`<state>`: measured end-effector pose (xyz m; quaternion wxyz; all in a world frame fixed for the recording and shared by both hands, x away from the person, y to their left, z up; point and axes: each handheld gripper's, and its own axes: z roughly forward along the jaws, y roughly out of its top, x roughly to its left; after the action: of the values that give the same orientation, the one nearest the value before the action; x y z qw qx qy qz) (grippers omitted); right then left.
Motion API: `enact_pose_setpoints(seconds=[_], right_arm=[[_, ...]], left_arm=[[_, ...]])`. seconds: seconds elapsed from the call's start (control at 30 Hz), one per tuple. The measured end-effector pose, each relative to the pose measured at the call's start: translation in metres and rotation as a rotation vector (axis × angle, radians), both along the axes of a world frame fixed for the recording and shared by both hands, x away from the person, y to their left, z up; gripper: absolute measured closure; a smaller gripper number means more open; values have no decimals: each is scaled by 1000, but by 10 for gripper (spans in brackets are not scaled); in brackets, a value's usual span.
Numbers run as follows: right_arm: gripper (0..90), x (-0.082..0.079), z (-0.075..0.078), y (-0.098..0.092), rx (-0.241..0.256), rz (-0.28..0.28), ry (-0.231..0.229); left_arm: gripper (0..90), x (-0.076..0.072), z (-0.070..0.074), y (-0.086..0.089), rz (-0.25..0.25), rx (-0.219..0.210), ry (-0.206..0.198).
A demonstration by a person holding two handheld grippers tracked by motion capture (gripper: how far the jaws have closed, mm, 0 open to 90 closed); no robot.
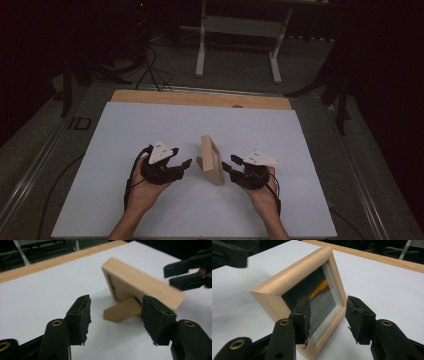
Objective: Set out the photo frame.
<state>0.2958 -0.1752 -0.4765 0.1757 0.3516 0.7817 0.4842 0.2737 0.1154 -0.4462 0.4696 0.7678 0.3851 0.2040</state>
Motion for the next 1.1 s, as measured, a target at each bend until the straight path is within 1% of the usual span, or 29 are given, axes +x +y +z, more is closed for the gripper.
enact_pose_setpoints(seconds=[0.07, 0.2, 0.33, 0.47, 0.63, 0.77, 1.1], right_arm=[[544, 0, 0, 0, 1, 0, 0], [544, -1, 1, -1, 5, -1, -1], [542, -1, 1, -1, 6, 0, -3], [542, 0, 2, -2, 10, -5, -1], [541, 0, 2, -3, 12, -6, -4], [541, 0, 3, -5, 15, -8, -4], [537, 0, 3, -6, 17, -6, -3]], left_arm=[[356, -3, 4, -4, -3, -2, -6], [343, -6, 6, -13, -22, 3, -10], [341, -7, 6, -20, -41, 6, -3], [341, -7, 6, -28, -47, -2, 4], [331, -7, 3, -42, -58, -2, 19], [300, -7, 0, -52, -45, 14, 9], [290, -1, -9, -66, -27, 20, 21]])
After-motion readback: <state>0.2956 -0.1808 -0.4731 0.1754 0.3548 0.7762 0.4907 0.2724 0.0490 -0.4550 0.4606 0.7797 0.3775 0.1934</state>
